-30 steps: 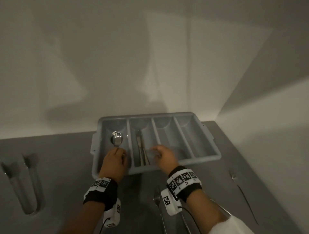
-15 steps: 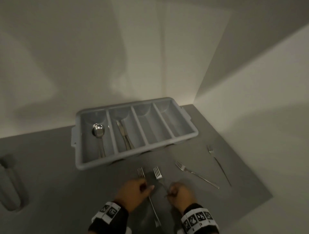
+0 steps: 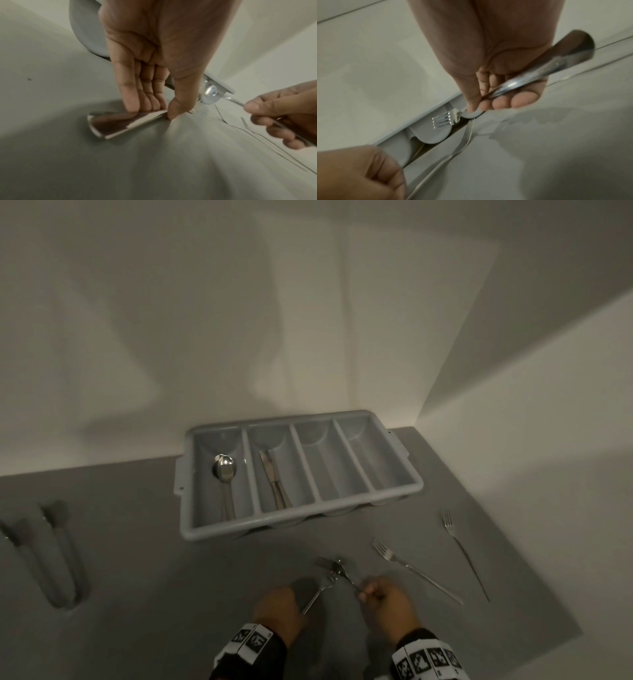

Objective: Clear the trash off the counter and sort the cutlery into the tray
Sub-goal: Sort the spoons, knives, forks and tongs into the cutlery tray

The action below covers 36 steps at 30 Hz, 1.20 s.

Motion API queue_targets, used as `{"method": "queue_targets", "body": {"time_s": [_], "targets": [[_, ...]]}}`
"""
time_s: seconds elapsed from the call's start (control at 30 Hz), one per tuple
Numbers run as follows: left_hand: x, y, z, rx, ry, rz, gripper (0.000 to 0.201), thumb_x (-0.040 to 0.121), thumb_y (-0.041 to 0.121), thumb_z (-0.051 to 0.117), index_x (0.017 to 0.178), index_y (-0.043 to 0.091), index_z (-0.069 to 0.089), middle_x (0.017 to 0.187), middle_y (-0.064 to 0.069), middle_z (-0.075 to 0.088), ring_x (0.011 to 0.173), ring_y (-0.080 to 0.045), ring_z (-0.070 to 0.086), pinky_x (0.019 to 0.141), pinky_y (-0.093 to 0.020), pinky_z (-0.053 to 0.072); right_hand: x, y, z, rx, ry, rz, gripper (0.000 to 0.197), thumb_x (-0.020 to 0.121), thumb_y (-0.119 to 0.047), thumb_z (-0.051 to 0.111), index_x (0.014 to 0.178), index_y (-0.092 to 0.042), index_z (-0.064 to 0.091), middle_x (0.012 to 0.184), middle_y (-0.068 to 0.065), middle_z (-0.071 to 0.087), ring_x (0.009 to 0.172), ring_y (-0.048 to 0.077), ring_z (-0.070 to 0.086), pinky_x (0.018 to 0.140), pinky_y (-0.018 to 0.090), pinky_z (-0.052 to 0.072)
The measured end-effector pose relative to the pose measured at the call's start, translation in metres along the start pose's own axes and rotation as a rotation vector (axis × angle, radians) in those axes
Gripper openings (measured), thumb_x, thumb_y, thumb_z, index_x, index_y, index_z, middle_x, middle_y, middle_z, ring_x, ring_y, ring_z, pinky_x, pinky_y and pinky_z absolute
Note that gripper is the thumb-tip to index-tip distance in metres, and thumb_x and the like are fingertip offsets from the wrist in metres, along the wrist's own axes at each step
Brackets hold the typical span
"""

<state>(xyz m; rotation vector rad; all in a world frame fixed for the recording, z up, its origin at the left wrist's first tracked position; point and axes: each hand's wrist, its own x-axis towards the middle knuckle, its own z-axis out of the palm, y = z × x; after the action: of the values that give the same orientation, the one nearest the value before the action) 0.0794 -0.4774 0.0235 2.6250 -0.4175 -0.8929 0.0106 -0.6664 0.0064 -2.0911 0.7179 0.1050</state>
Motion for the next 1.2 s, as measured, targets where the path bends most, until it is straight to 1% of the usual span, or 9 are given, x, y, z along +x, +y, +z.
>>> {"method": "queue_targets", "body": {"time_s": [0.13, 0.27, 0.33, 0.5, 0.63, 0.73, 0.83, 1.07, 1.2], "targets": [[0.003, -0.009, -0.002, 0.016, 0.039, -0.017, 0.040, 0.079, 0.030, 0.060, 0.116, 0.014, 0.058, 0.124, -0.005, 0.059, 0.117, -0.022, 0.054, 0.098, -0.027, 0.041, 0.007, -0.028, -0.023, 0.156, 0.138, -0.086, 0.032, 0.079, 0.002, 0.061, 0.062, -0.023, 0.051, 0.061, -0.001, 0.056, 0.055, 0.002, 0.055, 0.064, 0.018, 0.044], [0.001, -0.019, -0.005, -0.093, 0.003, 0.026, 0.007, 0.079, 0.025, 0.060, 0.074, 0.030, 0.060, 0.097, -0.001, 0.064, 0.110, -0.023, 0.058, 0.094, -0.027, 0.042, 0.038, -0.079, -0.044, 0.189, 0.202, -0.196, 0.019, 0.084, -0.001, 0.056, 0.075, -0.017, 0.055, 0.071, 0.002, 0.060, 0.068, 0.013, 0.055, 0.065, 0.009, 0.043], [0.002, -0.023, -0.007, -0.169, 0.070, 0.070, 0.010, 0.083, 0.023, 0.056, 0.078, 0.032, 0.060, 0.092, 0.001, 0.063, 0.103, -0.020, 0.060, 0.087, -0.024, 0.042, 0.063, -0.106, -0.048, 0.193, 0.234, -0.256, 0.018, 0.083, 0.004, 0.051, 0.087, -0.011, 0.059, 0.082, 0.009, 0.061, 0.078, 0.023, 0.057, 0.078, 0.025, 0.045], [-0.001, -0.031, -0.024, -0.394, 0.301, 0.151, 0.029, 0.087, 0.024, 0.054, 0.071, 0.046, 0.043, 0.055, 0.014, 0.053, 0.058, 0.014, 0.053, 0.057, -0.006, 0.037, 0.141, -0.162, -0.037, -0.033, 0.128, -0.236, 0.027, 0.085, 0.001, 0.049, 0.112, 0.001, 0.055, 0.115, 0.020, 0.060, 0.109, 0.032, 0.054, 0.094, 0.033, 0.041], [-0.006, -0.038, -0.038, -0.569, 0.463, 0.117, 0.007, 0.072, 0.047, 0.052, 0.075, 0.047, 0.058, 0.070, 0.040, 0.058, 0.055, 0.009, 0.054, 0.054, -0.004, 0.037, 0.189, -0.174, -0.015, -0.371, -0.032, -0.191, 0.027, 0.088, -0.006, 0.049, 0.113, 0.000, 0.057, 0.119, 0.022, 0.060, 0.110, 0.036, 0.055, 0.092, 0.036, 0.043], [-0.008, -0.043, -0.045, -0.623, 0.578, 0.104, 0.034, 0.063, 0.057, 0.048, 0.095, 0.046, 0.051, 0.072, 0.032, 0.059, 0.050, 0.003, 0.051, 0.052, -0.010, 0.037, 0.209, -0.170, -0.004, -0.669, -0.211, -0.119, 0.033, 0.086, -0.013, 0.054, 0.119, -0.005, 0.055, 0.124, 0.017, 0.058, 0.114, 0.033, 0.054, 0.096, 0.035, 0.043], [-0.010, -0.037, -0.063, -0.640, 0.639, 0.078, 0.016, 0.073, 0.038, 0.061, 0.084, 0.049, 0.059, 0.068, 0.034, 0.060, 0.052, 0.006, 0.053, 0.050, -0.007, 0.037, 0.218, -0.163, 0.003, -0.709, -0.271, -0.130, 0.032, 0.086, -0.015, 0.054, 0.116, -0.005, 0.057, 0.124, 0.016, 0.058, 0.112, 0.031, 0.054, 0.096, 0.034, 0.043], [0.031, 0.029, -0.115, -0.715, 0.518, 0.263, 0.026, 0.092, 0.010, 0.043, 0.105, 0.030, 0.051, 0.074, 0.009, 0.050, 0.064, -0.001, 0.051, 0.060, -0.015, 0.036, 0.160, -0.143, -0.050, -0.079, -0.059, -0.409, 0.024, 0.088, -0.004, 0.050, 0.108, -0.011, 0.059, 0.101, 0.004, 0.063, 0.086, 0.011, 0.055, 0.067, -0.001, 0.039], [0.095, 0.078, -0.117, -0.822, 0.345, 0.264, 0.024, 0.094, 0.007, 0.036, 0.103, 0.018, 0.055, 0.079, -0.004, 0.052, 0.067, -0.017, 0.052, 0.064, -0.029, 0.046, 0.112, -0.083, -0.084, 0.114, 0.116, -0.374, 0.016, 0.087, -0.010, 0.054, 0.096, -0.020, 0.062, 0.092, -0.004, 0.063, 0.085, 0.001, 0.058, 0.077, 0.011, 0.041]]}}
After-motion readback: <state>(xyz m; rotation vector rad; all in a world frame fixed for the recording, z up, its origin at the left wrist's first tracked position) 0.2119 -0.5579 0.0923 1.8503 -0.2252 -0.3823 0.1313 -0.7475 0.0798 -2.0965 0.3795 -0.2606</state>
